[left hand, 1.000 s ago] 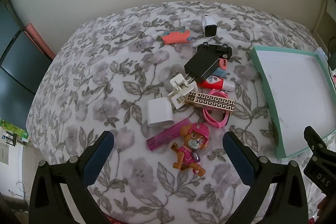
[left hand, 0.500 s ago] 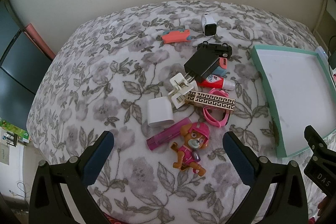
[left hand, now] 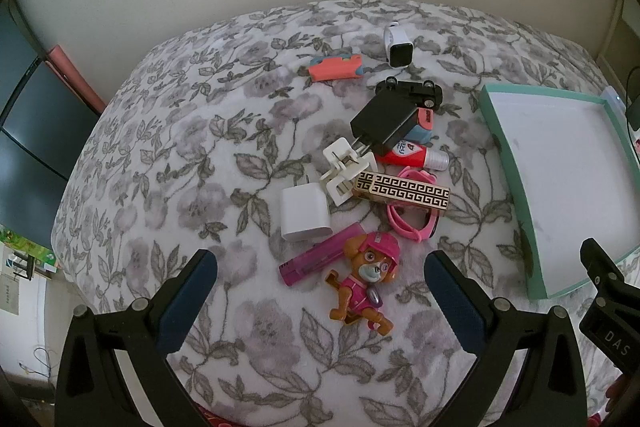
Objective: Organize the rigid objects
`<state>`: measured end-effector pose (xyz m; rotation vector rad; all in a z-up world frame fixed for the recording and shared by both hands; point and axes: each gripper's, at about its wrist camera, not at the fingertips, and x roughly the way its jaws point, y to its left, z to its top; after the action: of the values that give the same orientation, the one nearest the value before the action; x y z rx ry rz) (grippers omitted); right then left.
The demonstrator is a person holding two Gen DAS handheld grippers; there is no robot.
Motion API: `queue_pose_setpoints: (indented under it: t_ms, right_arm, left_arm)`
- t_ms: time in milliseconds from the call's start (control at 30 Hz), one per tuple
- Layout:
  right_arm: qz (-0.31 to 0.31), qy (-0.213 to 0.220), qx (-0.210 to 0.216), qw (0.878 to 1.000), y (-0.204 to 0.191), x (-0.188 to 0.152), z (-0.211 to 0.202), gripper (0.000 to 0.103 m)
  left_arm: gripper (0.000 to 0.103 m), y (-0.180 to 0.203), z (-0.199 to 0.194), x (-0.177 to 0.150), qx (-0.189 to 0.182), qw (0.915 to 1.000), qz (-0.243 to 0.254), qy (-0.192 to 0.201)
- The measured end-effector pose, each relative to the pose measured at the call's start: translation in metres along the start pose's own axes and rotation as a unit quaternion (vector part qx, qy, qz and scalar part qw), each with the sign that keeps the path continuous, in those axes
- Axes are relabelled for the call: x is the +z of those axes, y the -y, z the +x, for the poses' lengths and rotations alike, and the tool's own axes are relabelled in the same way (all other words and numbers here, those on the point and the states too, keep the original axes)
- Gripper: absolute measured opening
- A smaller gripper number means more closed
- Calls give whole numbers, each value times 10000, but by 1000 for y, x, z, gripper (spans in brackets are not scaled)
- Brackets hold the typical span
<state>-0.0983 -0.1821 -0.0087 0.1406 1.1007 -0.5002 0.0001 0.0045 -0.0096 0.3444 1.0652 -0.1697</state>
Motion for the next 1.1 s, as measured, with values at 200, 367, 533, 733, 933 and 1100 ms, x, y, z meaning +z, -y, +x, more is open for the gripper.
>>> queue_pose_setpoints:
  t_ms: [200,367,533,733,933,1100]
  right_arm:
    - [-1,-2,-1,10000,0,0,0,103]
    - [-2,-8,0,10000,0,0,0,103]
    - [-4,-8,-3,10000,0,0,1,103]
    - [-4,-12,-5,10000,0,0,1,103]
    - [-16,-26,-13,10000,-2,0,1,103]
    - [-36,-18,-35,10000,-1,-2,-1,103]
  left_arm:
    - [103,0,0,0,5,10000,7,-8]
    - [103,0,0,0,7,10000,4,-11]
    - [103,0,0,0,8,10000,3,-11]
    - [103,1,0,1,11,10000,7,-15]
    - [103,1,0,1,12,10000,7,-16]
    - [103,0,-1,1,-1,10000,-35,22]
